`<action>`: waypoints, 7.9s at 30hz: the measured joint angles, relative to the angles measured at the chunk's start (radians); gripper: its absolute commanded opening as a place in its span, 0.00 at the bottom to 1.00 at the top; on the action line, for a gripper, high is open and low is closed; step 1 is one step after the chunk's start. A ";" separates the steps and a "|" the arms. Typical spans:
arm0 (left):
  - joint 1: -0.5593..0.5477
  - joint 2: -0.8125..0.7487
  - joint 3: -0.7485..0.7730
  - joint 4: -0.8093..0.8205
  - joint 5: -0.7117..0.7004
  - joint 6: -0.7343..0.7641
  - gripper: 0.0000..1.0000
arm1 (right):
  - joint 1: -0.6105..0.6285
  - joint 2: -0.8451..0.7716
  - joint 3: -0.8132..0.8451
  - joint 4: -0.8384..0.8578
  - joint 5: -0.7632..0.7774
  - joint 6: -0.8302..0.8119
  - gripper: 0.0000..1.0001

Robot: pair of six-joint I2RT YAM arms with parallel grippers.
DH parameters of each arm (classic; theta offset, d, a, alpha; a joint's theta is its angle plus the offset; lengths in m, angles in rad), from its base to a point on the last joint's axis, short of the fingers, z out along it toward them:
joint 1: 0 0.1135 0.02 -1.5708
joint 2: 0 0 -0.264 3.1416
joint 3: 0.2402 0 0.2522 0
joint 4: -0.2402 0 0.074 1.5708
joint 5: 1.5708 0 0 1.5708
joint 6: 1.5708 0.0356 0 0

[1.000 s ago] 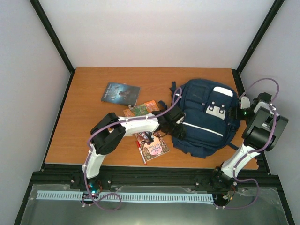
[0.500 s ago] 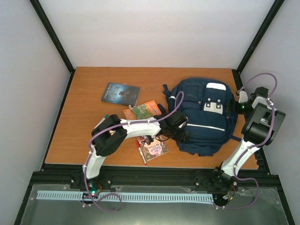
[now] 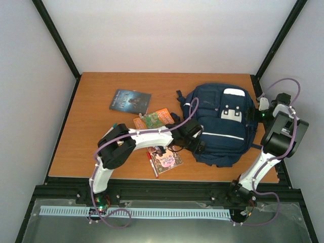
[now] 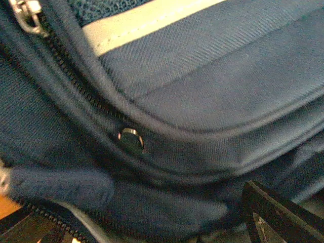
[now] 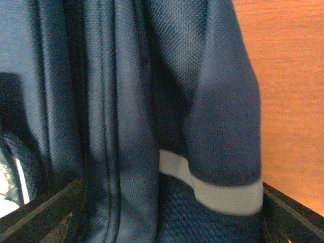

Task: Pack the student bag
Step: Adjust the student bag at the center of the board, then pick up the book from the center of the board.

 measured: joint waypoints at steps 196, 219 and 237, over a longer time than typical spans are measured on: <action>0.117 -0.386 -0.613 0.096 -0.210 -0.541 0.01 | 0.986 -0.268 -0.332 -0.108 -0.019 0.287 0.81; 0.119 -0.401 -0.653 0.156 -0.206 -0.548 0.01 | 0.978 -0.222 -0.317 -0.170 -0.033 0.335 0.87; 0.124 -0.399 -0.675 0.208 -0.191 -0.549 0.01 | 0.909 -0.344 -0.341 -0.148 -0.443 0.348 0.60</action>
